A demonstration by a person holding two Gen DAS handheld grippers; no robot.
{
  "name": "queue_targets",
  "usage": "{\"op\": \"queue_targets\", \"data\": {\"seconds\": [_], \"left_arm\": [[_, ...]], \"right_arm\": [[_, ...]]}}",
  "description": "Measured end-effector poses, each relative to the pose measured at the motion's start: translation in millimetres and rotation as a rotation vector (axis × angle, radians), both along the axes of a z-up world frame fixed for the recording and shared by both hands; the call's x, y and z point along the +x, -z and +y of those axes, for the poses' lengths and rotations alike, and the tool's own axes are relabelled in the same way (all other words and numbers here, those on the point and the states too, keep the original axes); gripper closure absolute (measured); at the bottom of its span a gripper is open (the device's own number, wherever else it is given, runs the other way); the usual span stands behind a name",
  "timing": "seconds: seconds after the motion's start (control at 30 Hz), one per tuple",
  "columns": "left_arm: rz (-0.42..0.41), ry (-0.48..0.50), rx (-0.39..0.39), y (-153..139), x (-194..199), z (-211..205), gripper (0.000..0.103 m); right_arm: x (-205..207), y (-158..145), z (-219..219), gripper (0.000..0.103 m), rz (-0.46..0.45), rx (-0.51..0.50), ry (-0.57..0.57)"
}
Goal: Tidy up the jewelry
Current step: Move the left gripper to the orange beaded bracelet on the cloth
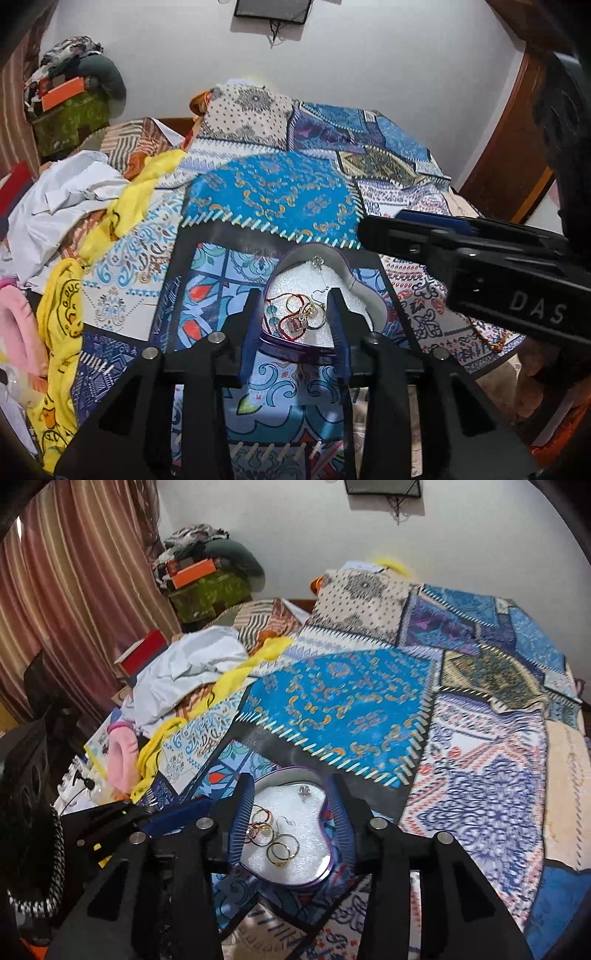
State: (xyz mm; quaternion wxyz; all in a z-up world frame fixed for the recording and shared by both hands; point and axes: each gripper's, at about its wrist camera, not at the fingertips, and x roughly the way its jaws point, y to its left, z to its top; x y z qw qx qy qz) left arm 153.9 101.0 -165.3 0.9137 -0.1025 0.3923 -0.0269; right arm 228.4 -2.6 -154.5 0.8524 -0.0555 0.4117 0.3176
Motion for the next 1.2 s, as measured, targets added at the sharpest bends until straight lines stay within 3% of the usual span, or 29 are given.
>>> {"op": "queue_targets", "data": {"seconds": [0.37, 0.7, 0.97, 1.2], "left_arm": [[-0.064, 0.011, 0.025, -36.2, -18.7, -16.3, 0.063], [-0.081, 0.068, 0.053, -54.1, -21.4, -55.8, 0.059], [-0.05, 0.152, 0.058, -46.2, -9.4, -100.3, 0.059], [0.031, 0.229, 0.048, -16.2, 11.8, -138.7, 0.059]], "right_arm": [[-24.9, -37.1, -48.5, 0.064, -0.116, 0.022, 0.099], [-35.6, -46.5, -90.1, 0.064, -0.17, 0.022, 0.174], [-33.0, -39.6, -133.3, 0.064, -0.163, 0.01, 0.246], [-32.1, -23.6, -159.3, 0.064, -0.139, -0.023, 0.273]]}}
